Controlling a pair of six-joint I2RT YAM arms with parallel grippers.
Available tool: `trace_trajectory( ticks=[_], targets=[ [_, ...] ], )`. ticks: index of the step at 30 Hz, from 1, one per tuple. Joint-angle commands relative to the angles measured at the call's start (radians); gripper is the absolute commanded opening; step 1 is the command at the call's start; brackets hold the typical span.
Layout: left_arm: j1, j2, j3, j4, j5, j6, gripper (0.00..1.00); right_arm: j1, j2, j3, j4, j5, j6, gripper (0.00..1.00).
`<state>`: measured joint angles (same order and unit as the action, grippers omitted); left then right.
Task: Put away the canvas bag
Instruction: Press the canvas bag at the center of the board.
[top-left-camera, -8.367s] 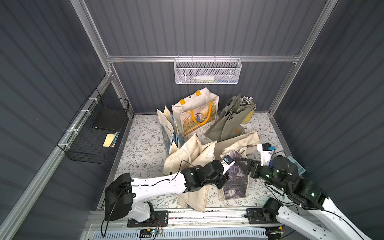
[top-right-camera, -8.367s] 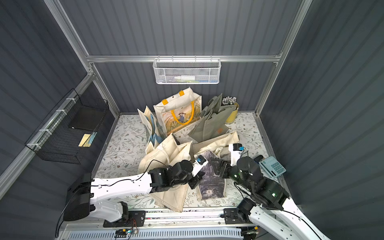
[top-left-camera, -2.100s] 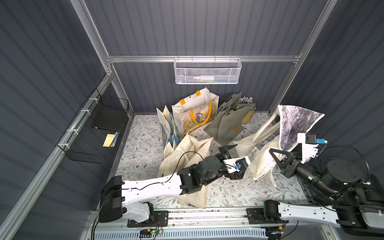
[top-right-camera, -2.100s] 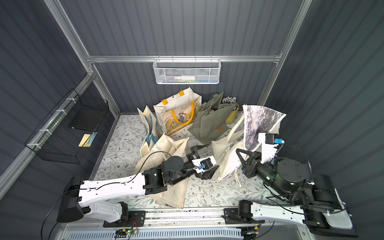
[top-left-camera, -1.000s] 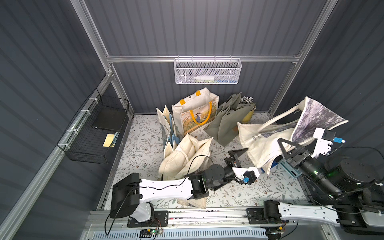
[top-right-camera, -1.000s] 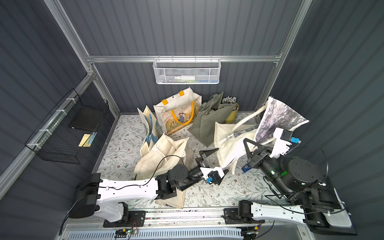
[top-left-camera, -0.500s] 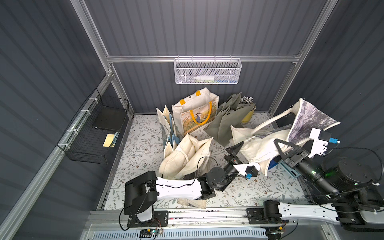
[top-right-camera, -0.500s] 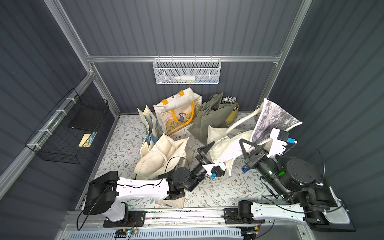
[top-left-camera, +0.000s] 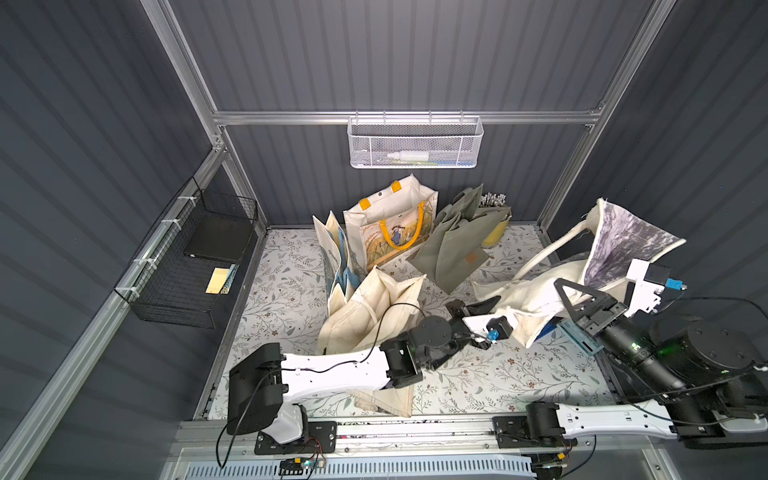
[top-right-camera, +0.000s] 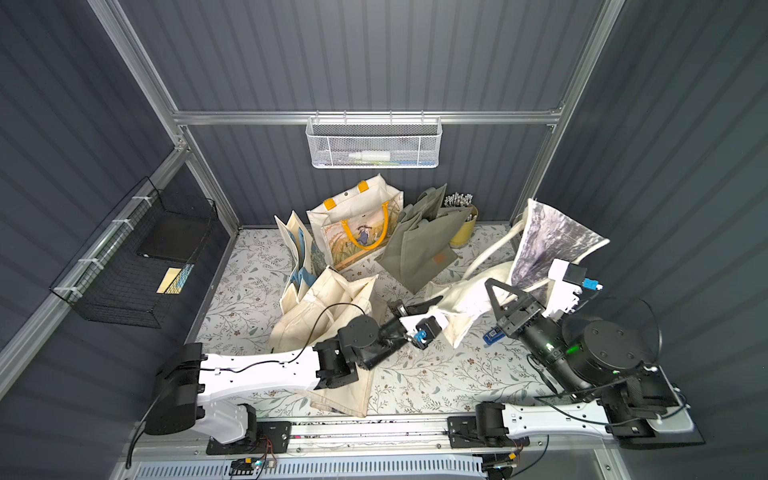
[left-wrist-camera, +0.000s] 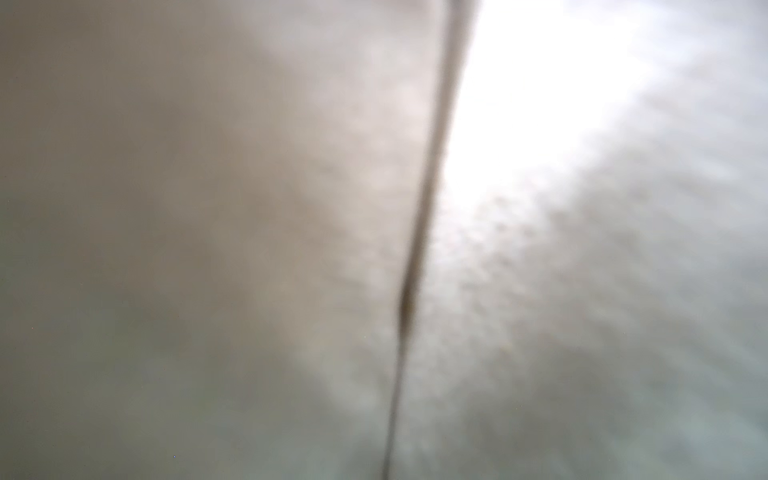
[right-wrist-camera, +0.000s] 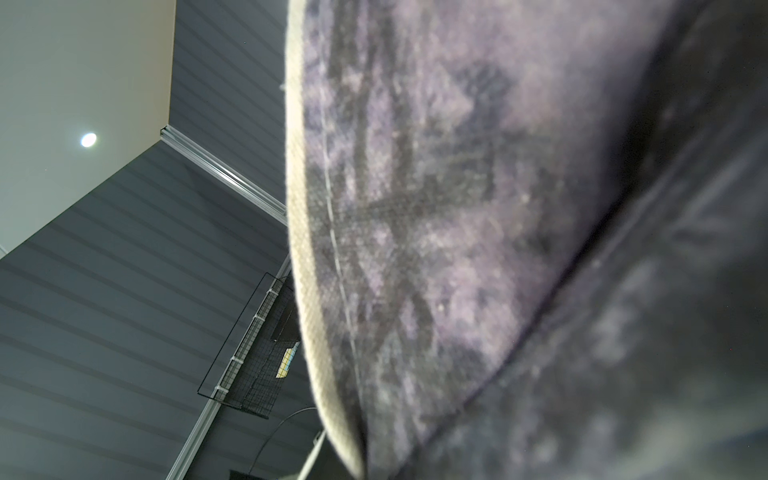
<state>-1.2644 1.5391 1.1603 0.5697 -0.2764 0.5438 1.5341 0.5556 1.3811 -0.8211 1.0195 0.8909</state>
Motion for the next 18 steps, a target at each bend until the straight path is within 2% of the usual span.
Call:
trace_trajectory(
  ticks=[1, 5, 9, 13, 18],
  targets=[
    [0.078, -0.049, 0.089, -0.242, 0.168, -0.307, 0.00, 0.052, 0.043, 0.029, -0.146, 0.067, 0.072, 0.00],
    [0.119, -0.020, 0.155, -0.373, 0.274, -0.443, 0.00, 0.118, 0.052, 0.004, -0.260, 0.142, 0.192, 0.00],
    [0.165, 0.017, 0.216, -0.469, 0.378, -0.588, 0.00, 0.185, -0.018, -0.098, -0.259, 0.186, 0.279, 0.00],
    [0.215, 0.043, 0.253, -0.512, 0.474, -0.701, 0.00, 0.256, -0.077, -0.165, -0.296, 0.231, 0.373, 0.01],
    [0.270, 0.058, 0.251, -0.495, 0.543, -0.804, 0.00, 0.345, -0.081, -0.147, -0.443, 0.311, 0.518, 0.07]
  ],
)
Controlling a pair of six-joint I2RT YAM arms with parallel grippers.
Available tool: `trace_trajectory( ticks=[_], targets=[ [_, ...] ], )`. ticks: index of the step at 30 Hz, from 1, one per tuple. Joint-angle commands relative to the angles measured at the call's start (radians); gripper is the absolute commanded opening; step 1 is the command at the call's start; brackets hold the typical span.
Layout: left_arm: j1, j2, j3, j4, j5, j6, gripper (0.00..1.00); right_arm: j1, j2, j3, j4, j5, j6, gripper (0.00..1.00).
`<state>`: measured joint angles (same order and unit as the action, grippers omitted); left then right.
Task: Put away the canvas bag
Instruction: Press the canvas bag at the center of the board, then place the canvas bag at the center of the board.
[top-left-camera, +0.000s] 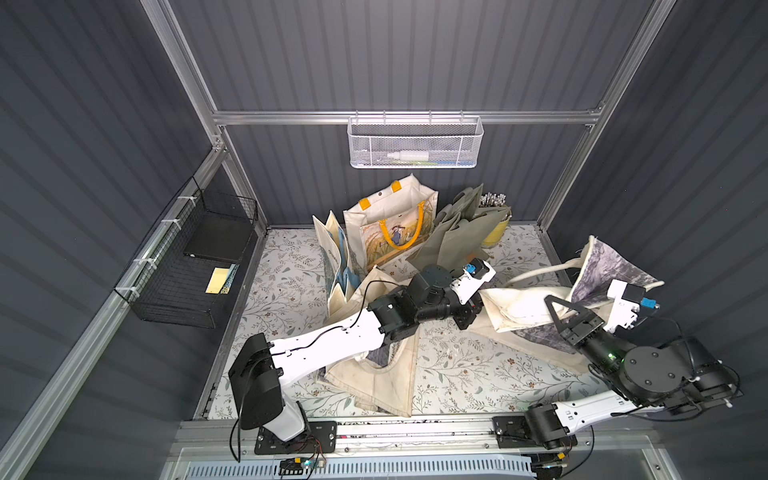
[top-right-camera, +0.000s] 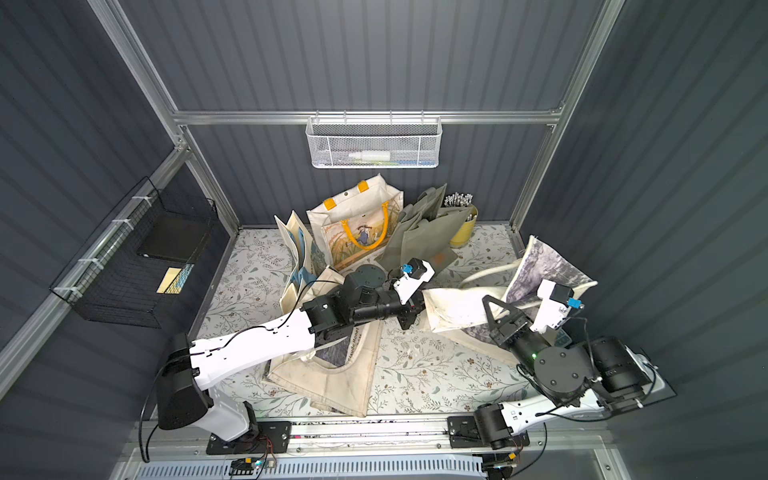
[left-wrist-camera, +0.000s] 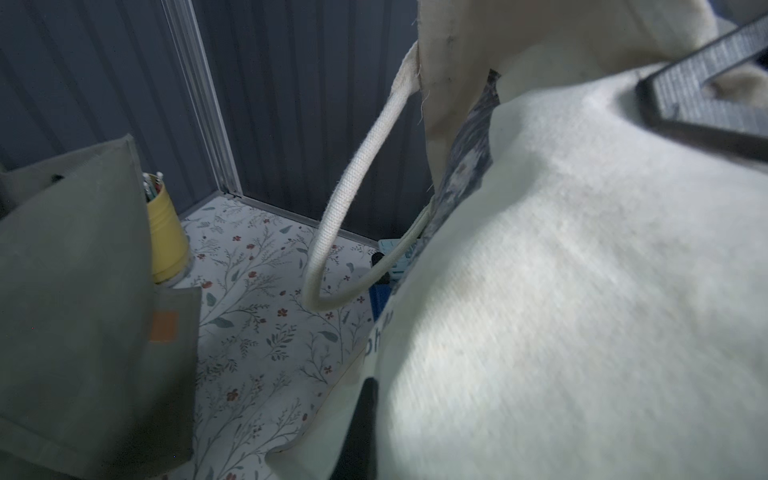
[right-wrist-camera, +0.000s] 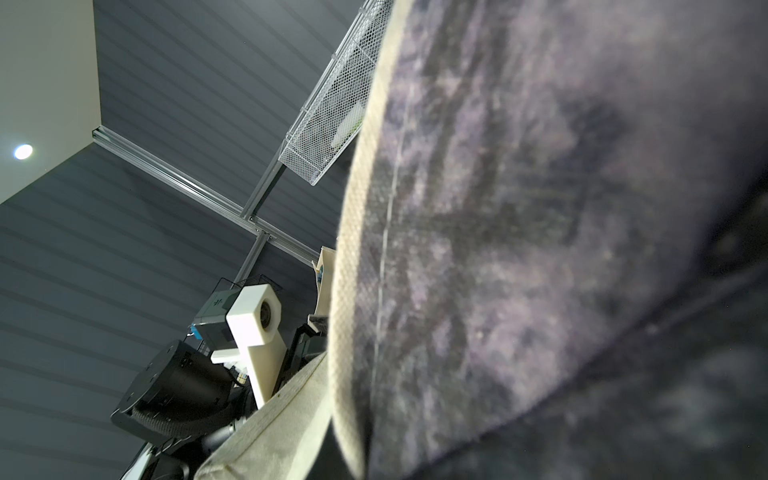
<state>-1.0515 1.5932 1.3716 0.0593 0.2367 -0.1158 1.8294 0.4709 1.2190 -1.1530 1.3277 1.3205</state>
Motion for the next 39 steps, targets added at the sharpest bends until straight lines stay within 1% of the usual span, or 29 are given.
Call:
trace_trajectory(
  ticks=[1, 3, 5, 7, 8, 11, 12, 14, 16, 20, 26, 28, 32, 36, 37, 39],
  targets=[
    [0.060, 0.005, 0.037, 0.020, 0.043, -0.154, 0.00, 0.070, 0.010, 0.027, -0.135, 0.020, 0.107, 0.09],
    [0.072, 0.014, 0.047, 0.009, 0.068, -0.190, 0.00, 0.111, 0.021, 0.049, -0.186, 0.050, 0.149, 0.11],
    [0.092, 0.019, 0.050, 0.006, 0.122, -0.239, 0.00, 0.150, 0.017, 0.057, -0.186, 0.077, 0.140, 0.17],
    [0.103, 0.009, 0.030, 0.021, 0.145, -0.265, 0.00, 0.180, 0.005, 0.060, -0.185, 0.089, 0.135, 0.17],
    [0.106, 0.002, 0.022, 0.022, 0.177, -0.270, 0.00, 0.189, -0.002, 0.057, -0.187, 0.096, 0.135, 0.18],
    [0.118, -0.015, 0.017, 0.013, 0.193, -0.284, 0.00, 0.203, -0.009, 0.054, -0.186, 0.109, 0.119, 0.20],
    [0.122, -0.018, 0.019, 0.012, 0.201, -0.297, 0.00, 0.203, -0.008, 0.058, -0.187, 0.112, 0.112, 0.23],
    [0.137, -0.014, 0.032, -0.012, 0.225, -0.325, 0.00, 0.202, -0.006, 0.065, -0.187, 0.119, 0.096, 0.33],
    [0.155, -0.004, 0.037, -0.024, 0.263, -0.359, 0.00, 0.203, -0.006, 0.068, -0.187, 0.121, 0.083, 0.31],
    [0.193, 0.010, 0.027, -0.021, 0.383, -0.445, 0.00, 0.203, 0.000, 0.065, -0.186, 0.124, 0.079, 0.37],
    [0.221, 0.025, 0.017, -0.047, 0.484, -0.527, 0.00, 0.202, 0.036, 0.110, -0.186, 0.126, 0.029, 0.40],
    [0.231, 0.038, 0.007, -0.053, 0.505, -0.562, 0.00, 0.202, 0.041, 0.128, -0.186, 0.130, 0.013, 0.40],
    [0.244, 0.030, -0.060, -0.011, 0.525, -0.621, 0.00, 0.202, 0.050, 0.143, -0.186, 0.131, -0.007, 0.41],
    [0.263, 0.038, -0.108, -0.062, 0.556, -0.631, 0.00, 0.202, 0.054, 0.143, -0.185, 0.131, -0.007, 0.41],
    [0.269, 0.040, -0.143, -0.059, 0.570, -0.632, 0.00, 0.201, 0.053, 0.143, -0.186, 0.131, -0.007, 0.41],
    [0.274, 0.041, -0.166, -0.048, 0.576, -0.637, 0.00, 0.202, 0.050, 0.143, -0.186, 0.132, -0.009, 0.42]
  ],
)
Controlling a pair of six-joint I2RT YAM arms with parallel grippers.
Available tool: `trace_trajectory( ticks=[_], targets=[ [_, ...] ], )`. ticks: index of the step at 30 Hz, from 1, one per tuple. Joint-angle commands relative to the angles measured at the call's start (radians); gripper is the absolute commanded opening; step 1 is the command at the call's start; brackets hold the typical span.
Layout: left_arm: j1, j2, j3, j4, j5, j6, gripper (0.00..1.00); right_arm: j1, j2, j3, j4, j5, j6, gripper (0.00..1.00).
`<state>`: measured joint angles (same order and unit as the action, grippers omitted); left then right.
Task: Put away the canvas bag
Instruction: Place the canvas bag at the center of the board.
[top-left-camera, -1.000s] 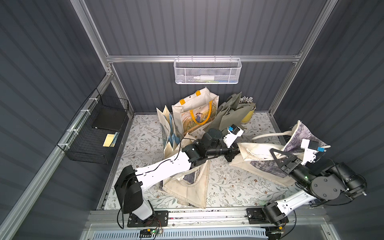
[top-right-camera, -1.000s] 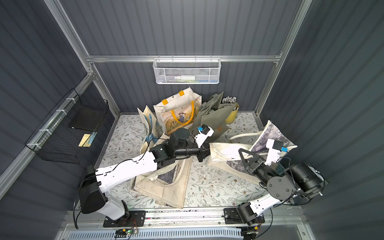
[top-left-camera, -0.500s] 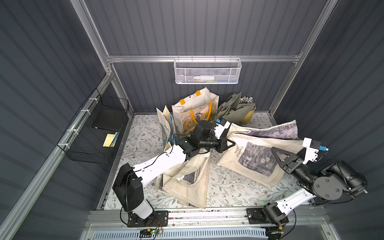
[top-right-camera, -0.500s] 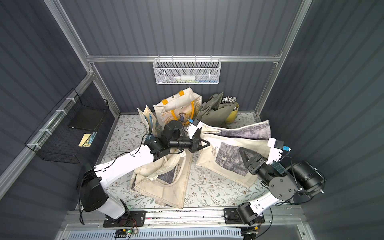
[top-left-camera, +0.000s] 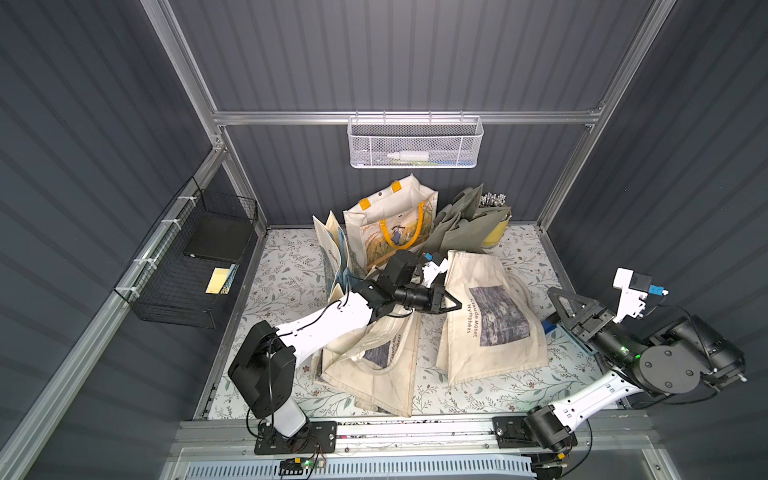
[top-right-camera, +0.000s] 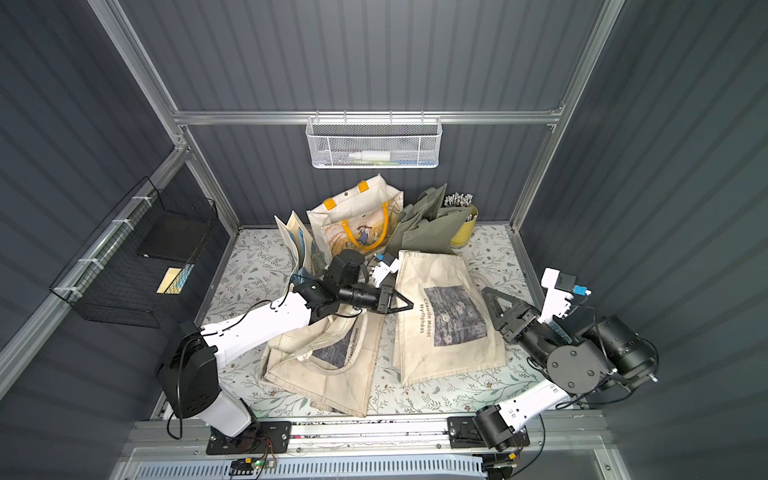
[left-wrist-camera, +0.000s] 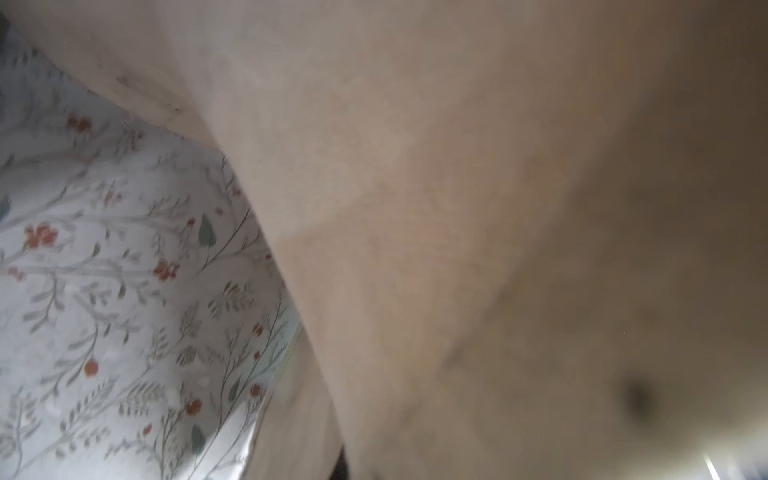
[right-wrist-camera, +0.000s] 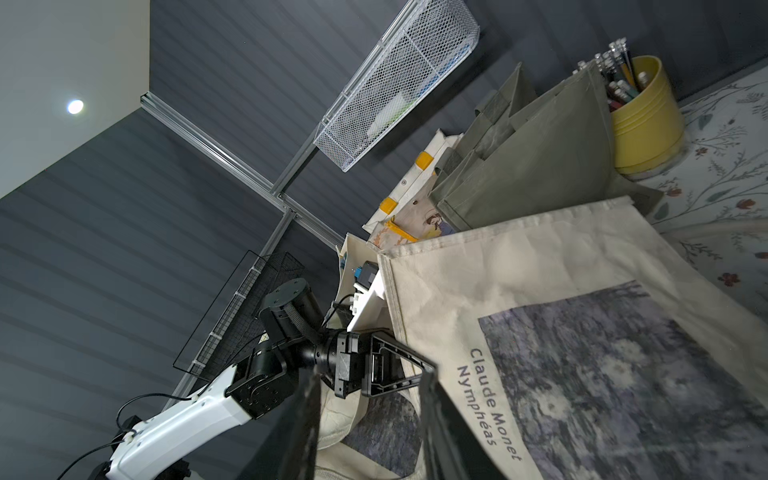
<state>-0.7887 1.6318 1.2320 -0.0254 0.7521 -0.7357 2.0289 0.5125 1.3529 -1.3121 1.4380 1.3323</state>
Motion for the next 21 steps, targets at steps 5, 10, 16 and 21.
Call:
trace_trajectory(
  ticks=[5, 10, 16, 21],
  targets=[
    [0.012, 0.045, 0.029, 0.021, 0.120, -0.004, 0.00, 0.003, 0.000, -0.003, -0.026, 0.021, -0.012, 0.45],
    [0.011, 0.070, 0.216, -0.168, 0.118, 0.111, 0.00, 0.003, -0.022, -0.030, -0.027, 0.012, 0.012, 0.46],
    [0.017, 0.076, 0.128, -0.148, 0.093, 0.031, 0.00, 0.004, -0.037, -0.047, -0.027, 0.013, 0.020, 0.46],
    [0.017, 0.072, 0.304, -0.303, 0.068, 0.194, 0.00, 0.006, -0.041, -0.050, -0.026, 0.019, 0.018, 0.47]
  ],
)
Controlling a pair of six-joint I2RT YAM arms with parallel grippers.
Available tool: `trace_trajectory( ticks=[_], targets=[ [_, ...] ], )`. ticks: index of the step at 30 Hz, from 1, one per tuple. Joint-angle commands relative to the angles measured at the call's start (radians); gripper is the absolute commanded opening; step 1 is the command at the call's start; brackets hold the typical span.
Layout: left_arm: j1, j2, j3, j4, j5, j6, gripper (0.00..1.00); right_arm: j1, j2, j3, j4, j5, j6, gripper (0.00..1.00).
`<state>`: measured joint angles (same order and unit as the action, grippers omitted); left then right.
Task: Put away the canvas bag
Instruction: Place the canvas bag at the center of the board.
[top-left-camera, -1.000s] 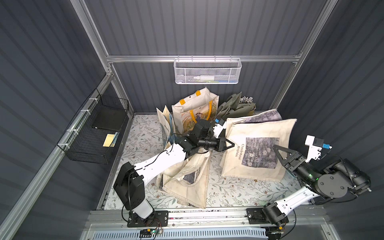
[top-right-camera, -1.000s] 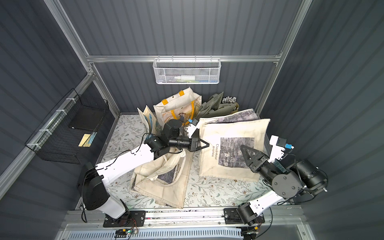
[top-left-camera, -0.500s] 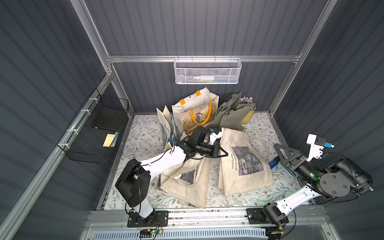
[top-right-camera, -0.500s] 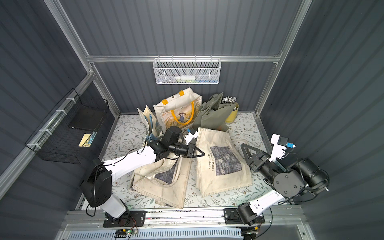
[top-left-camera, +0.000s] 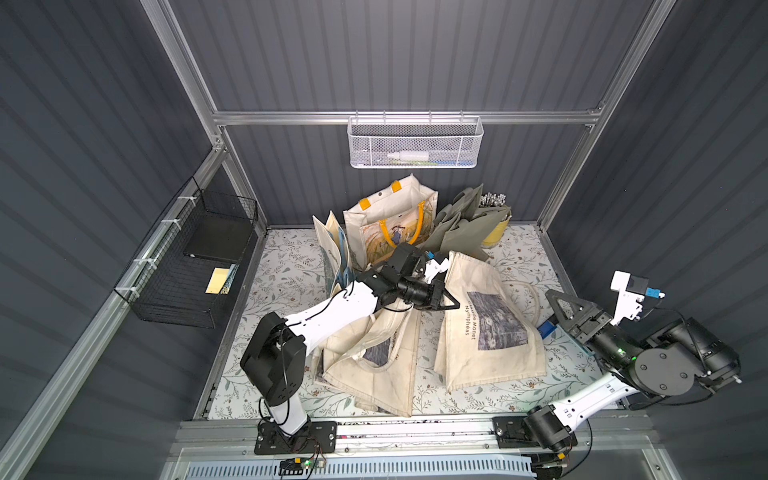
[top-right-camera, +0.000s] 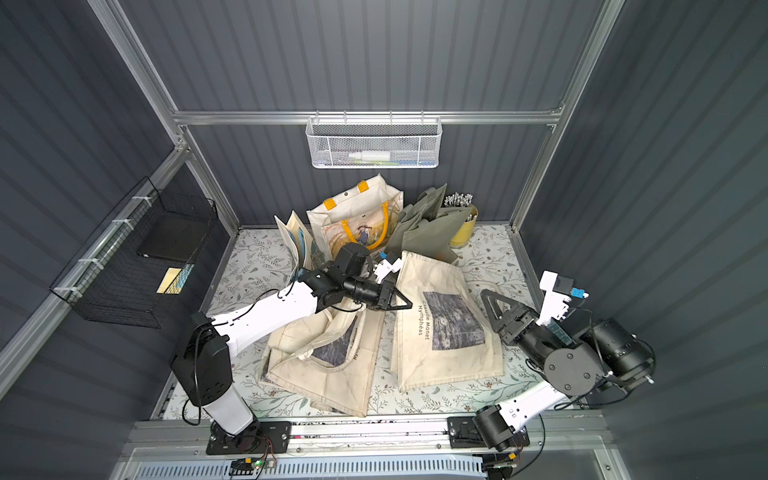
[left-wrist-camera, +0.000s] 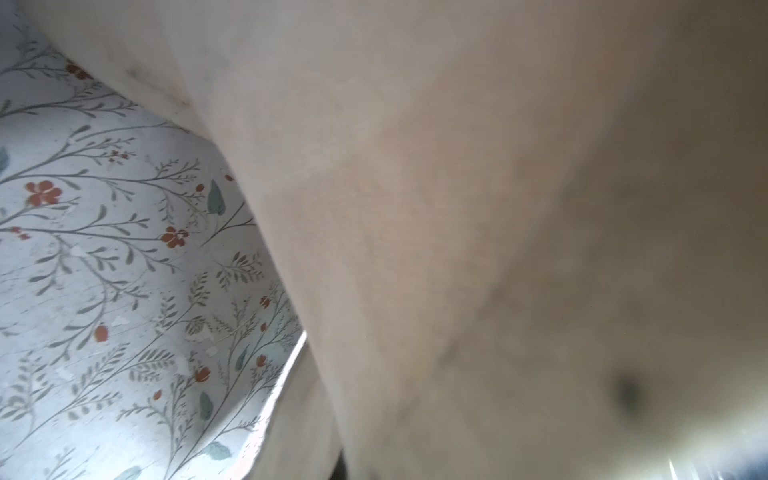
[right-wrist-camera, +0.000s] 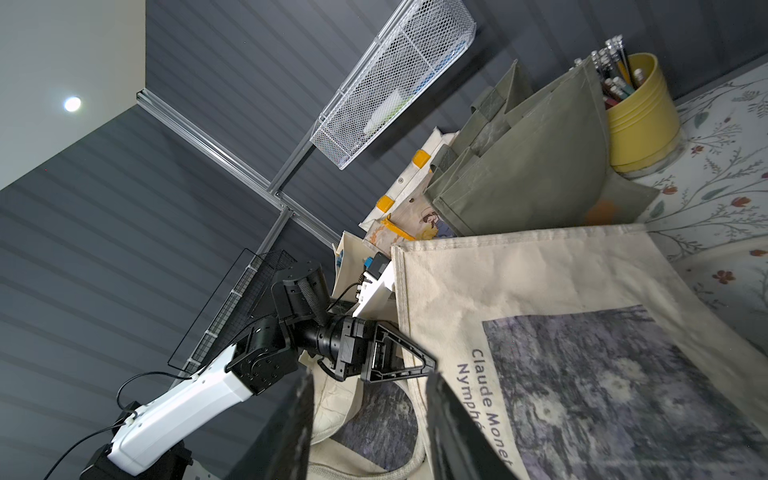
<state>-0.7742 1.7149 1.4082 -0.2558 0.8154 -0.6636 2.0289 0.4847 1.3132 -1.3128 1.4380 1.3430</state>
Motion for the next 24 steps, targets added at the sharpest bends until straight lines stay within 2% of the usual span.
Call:
trace_trajectory(
  ticks=[1, 4, 9, 15, 18, 24],
  targets=[
    [0.003, -0.006, 0.188, -0.122, -0.007, 0.152, 0.00, 0.005, -0.015, -0.012, -0.025, 0.021, 0.005, 0.47],
    [0.003, 0.004, 0.333, -0.222, -0.070, 0.203, 0.00, 0.007, -0.018, -0.014, -0.026, 0.022, 0.005, 0.47],
    [-0.010, 0.039, 0.495, -0.357, -0.138, 0.285, 0.00, 0.008, -0.033, -0.021, -0.026, 0.029, 0.004, 0.47],
    [-0.107, 0.146, 0.754, -0.635, -0.351, 0.424, 0.00, 0.010, -0.035, 0.015, -0.025, 0.045, -0.040, 0.47],
    [-0.135, 0.168, 0.791, -0.693, -0.419, 0.451, 0.00, 0.018, -0.031, 0.041, -0.026, 0.053, -0.068, 0.47],
    [-0.182, 0.190, 0.870, -0.781, -0.652, 0.508, 0.00, 0.054, -0.034, 0.057, -0.024, 0.077, -0.087, 0.47]
  ],
)
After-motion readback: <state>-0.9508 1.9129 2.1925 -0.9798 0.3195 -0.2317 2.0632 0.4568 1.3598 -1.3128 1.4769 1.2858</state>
